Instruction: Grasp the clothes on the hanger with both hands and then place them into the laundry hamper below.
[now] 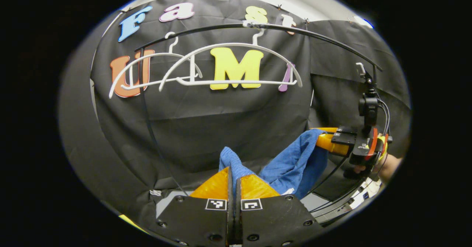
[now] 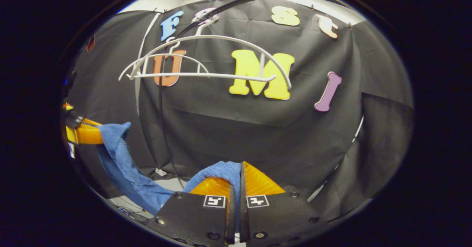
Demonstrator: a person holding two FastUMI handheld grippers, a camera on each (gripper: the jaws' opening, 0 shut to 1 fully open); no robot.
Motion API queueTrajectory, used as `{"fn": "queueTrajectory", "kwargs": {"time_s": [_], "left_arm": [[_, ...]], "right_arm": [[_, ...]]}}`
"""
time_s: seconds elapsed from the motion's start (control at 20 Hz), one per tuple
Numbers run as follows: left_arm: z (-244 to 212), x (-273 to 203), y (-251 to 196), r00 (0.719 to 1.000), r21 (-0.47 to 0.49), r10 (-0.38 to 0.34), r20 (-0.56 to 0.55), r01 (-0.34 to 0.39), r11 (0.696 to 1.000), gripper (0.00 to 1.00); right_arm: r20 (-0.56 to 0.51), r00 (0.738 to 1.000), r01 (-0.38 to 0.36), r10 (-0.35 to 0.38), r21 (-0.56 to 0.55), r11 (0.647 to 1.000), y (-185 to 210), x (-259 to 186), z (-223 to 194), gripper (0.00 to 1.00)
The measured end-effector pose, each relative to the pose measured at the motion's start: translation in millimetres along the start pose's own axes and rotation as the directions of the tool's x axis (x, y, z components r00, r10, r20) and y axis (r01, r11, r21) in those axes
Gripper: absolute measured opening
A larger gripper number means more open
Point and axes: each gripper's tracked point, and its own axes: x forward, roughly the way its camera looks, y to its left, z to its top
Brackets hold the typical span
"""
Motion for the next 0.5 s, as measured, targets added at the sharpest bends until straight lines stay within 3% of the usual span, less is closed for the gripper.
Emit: {"fn": "queueTrajectory", "kwargs": {"time_s": [0.05, 0.1, 0.15, 0.35, 0.4, 0.5], "left_arm": [[-1, -1, -3, 1.000, 0.002, -0.002, -0.002, 0.002, 1.000, 0.05], [-2, -2, -8, 1.000, 0.005, -0.001, 0.000, 0.001, 1.000, 0.00], [-2, -3, -13, 1.000, 0.004, -0.003, 0.003, 0.003, 1.000, 0.05], [11, -6, -28, 0.999, 0.002, -0.021, 0.030, 0.021, 1.000, 0.05], [14, -9, -30, 0.999, 0.005, -0.023, 0.041, 0.023, 1.000, 0.00], [22, -13, -32, 0.998, 0.009, -0.023, 0.051, 0.023, 1.000, 0.05]], "right_arm": [[-0.004, 1.000, -0.026, 0.026, 0.020, 0.999, 12, -2, 0, 0.08], [-0.005, 0.999, -0.046, 0.047, 0.031, 0.998, 21, -5, 1, 0.09], [-0.004, 0.998, -0.066, 0.066, 0.044, 0.997, 30, -7, 4, 0.08], [0.015, 0.990, -0.141, 0.140, 0.084, 0.986, 56, -8, 21, 0.08], [0.024, 0.987, -0.163, 0.162, 0.090, 0.982, 65, -10, 25, 0.08], [0.036, 0.974, -0.225, 0.222, 0.122, 0.967, 82, -9, 34, 0.08]]}}
